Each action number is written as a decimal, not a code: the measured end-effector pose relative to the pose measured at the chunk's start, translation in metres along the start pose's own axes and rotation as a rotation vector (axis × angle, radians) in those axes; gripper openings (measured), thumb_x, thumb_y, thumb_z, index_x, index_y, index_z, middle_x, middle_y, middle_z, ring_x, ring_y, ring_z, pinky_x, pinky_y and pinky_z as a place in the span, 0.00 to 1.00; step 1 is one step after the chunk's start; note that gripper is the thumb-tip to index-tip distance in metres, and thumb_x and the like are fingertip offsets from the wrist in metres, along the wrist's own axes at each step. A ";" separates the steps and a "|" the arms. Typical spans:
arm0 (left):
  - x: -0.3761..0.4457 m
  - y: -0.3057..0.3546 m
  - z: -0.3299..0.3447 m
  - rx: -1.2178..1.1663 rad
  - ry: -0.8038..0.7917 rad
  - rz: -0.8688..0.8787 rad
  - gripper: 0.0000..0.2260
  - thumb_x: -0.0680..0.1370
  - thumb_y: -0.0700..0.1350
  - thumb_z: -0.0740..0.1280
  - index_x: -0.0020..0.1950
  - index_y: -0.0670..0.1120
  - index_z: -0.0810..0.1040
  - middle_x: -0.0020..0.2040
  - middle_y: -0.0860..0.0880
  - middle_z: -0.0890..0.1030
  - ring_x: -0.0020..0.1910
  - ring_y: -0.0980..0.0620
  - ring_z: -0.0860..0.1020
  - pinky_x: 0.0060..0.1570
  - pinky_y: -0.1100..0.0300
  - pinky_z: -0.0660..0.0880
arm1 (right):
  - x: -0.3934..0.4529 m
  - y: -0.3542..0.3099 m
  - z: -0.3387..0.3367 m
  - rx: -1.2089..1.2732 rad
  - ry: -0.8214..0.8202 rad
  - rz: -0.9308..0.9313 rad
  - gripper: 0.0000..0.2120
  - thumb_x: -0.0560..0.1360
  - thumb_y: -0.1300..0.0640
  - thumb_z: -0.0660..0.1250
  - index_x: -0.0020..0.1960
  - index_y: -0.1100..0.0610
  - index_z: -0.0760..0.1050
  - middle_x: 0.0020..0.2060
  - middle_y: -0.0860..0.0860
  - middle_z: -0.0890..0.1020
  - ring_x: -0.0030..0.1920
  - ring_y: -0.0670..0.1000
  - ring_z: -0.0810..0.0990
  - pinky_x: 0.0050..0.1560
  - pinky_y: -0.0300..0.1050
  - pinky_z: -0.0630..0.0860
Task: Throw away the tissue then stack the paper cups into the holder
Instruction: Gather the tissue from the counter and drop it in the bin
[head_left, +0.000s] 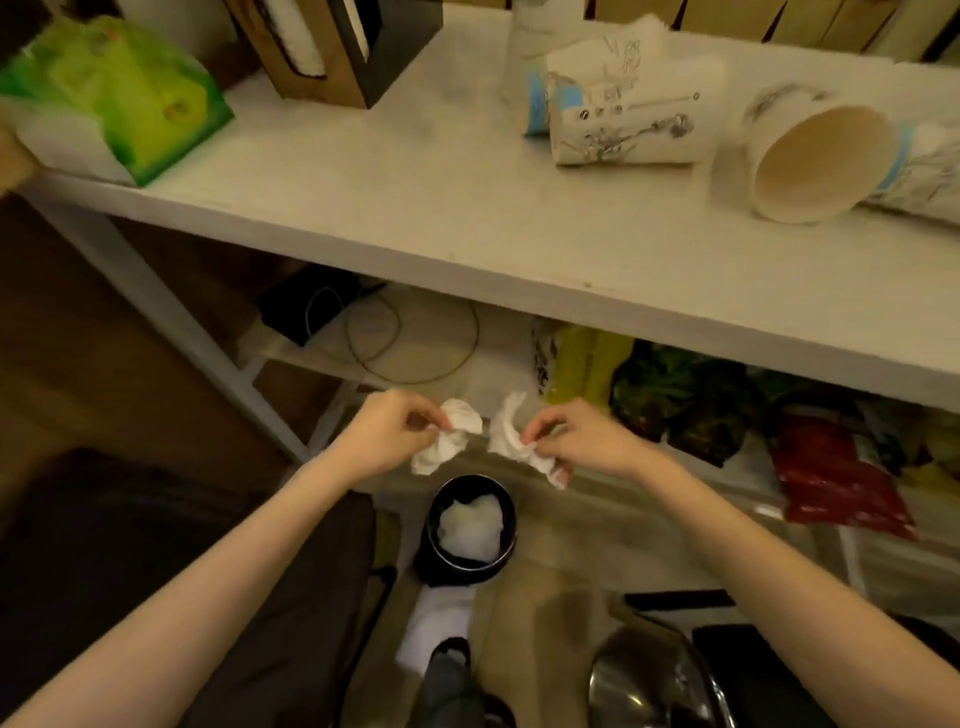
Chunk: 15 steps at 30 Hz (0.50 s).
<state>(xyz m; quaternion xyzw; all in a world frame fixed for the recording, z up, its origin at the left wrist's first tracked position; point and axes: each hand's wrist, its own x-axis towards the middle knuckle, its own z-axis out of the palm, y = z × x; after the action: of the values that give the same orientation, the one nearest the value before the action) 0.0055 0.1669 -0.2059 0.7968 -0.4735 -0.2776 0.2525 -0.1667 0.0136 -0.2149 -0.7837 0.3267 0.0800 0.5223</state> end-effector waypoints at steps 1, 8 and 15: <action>0.008 -0.016 0.014 -0.005 -0.031 -0.041 0.09 0.72 0.38 0.67 0.50 0.43 0.81 0.47 0.49 0.81 0.43 0.60 0.77 0.39 0.75 0.68 | 0.014 0.019 0.010 0.066 0.016 0.052 0.10 0.72 0.69 0.61 0.39 0.57 0.77 0.33 0.53 0.78 0.25 0.50 0.75 0.28 0.42 0.75; 0.058 -0.151 0.156 -0.148 -0.327 -0.310 0.14 0.73 0.40 0.67 0.58 0.40 0.77 0.60 0.41 0.78 0.61 0.45 0.75 0.49 0.68 0.70 | 0.109 0.153 0.106 0.150 -0.027 0.187 0.10 0.69 0.73 0.65 0.43 0.60 0.74 0.28 0.53 0.71 0.19 0.41 0.72 0.23 0.32 0.66; 0.109 -0.276 0.298 -0.359 -0.287 -0.546 0.13 0.74 0.39 0.66 0.56 0.37 0.77 0.61 0.40 0.76 0.62 0.44 0.73 0.52 0.61 0.68 | 0.219 0.303 0.209 0.049 0.068 0.295 0.17 0.72 0.69 0.58 0.58 0.62 0.76 0.52 0.56 0.78 0.55 0.55 0.77 0.50 0.40 0.68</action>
<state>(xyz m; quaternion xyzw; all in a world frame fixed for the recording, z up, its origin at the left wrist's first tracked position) 0.0156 0.1448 -0.6262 0.7900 -0.2174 -0.5225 0.2359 -0.1331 0.0286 -0.6415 -0.7166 0.4577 0.1211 0.5123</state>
